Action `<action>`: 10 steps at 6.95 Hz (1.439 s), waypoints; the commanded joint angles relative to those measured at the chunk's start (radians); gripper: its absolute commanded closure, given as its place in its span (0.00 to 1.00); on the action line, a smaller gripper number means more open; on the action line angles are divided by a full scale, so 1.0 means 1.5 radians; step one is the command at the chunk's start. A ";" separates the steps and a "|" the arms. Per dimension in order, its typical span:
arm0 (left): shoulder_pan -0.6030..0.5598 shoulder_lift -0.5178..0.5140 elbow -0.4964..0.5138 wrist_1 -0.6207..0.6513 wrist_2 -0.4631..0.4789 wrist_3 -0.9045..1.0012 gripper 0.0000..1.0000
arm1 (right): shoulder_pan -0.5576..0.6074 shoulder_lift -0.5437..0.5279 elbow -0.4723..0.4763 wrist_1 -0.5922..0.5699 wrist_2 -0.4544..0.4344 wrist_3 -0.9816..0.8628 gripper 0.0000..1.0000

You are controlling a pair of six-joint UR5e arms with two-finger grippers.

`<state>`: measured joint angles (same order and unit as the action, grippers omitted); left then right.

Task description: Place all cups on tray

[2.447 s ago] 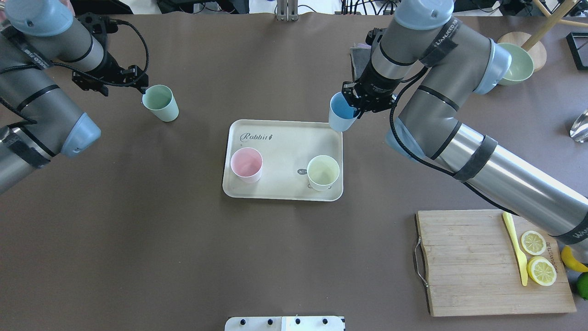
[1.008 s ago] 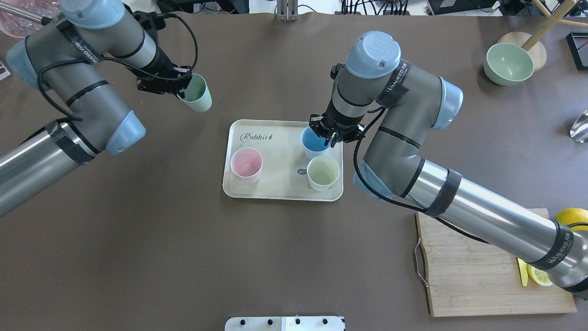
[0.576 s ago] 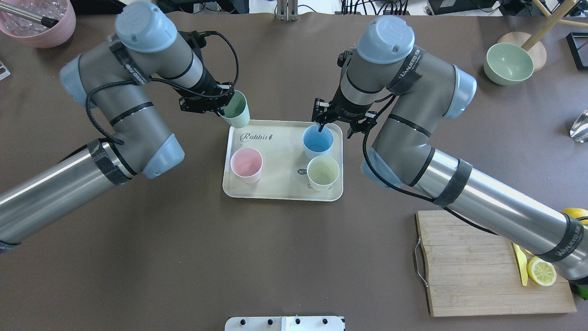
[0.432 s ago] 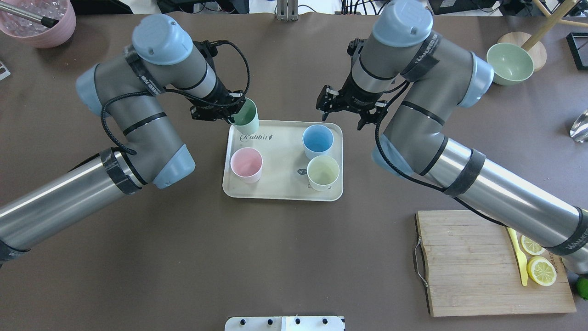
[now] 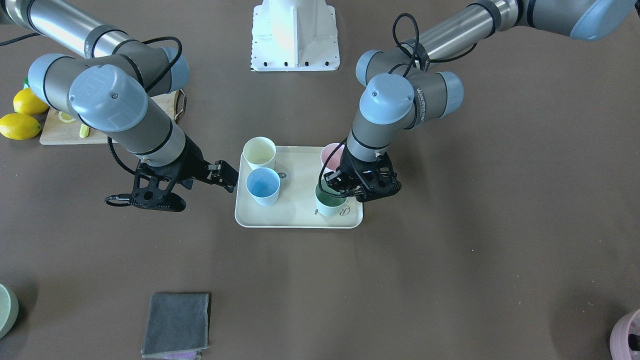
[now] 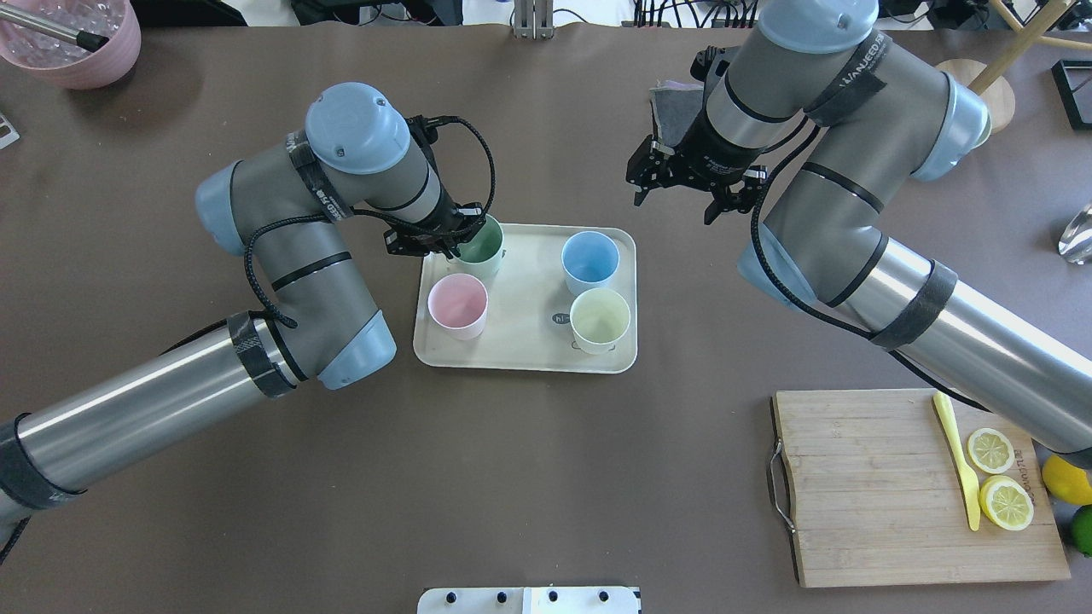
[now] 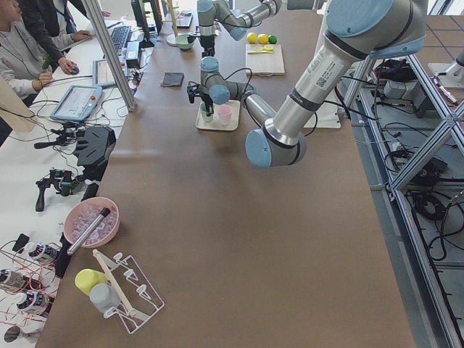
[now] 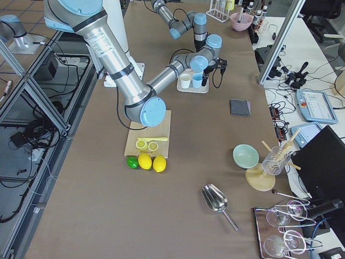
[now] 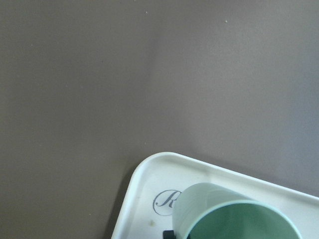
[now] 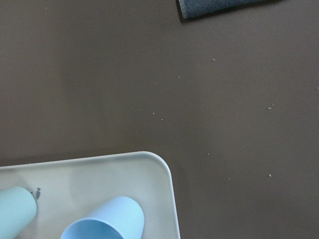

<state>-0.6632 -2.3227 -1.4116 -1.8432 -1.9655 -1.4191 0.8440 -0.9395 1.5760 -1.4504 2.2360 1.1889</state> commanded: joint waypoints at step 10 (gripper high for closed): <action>-0.510 0.481 -0.302 0.217 -0.181 0.892 0.02 | 0.327 -0.350 0.139 -0.145 0.057 -0.659 0.00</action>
<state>-1.3232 -1.6777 -1.8953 -1.5129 -2.2163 -0.2465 1.2579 -1.3951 1.7855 -1.6658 2.2915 0.3234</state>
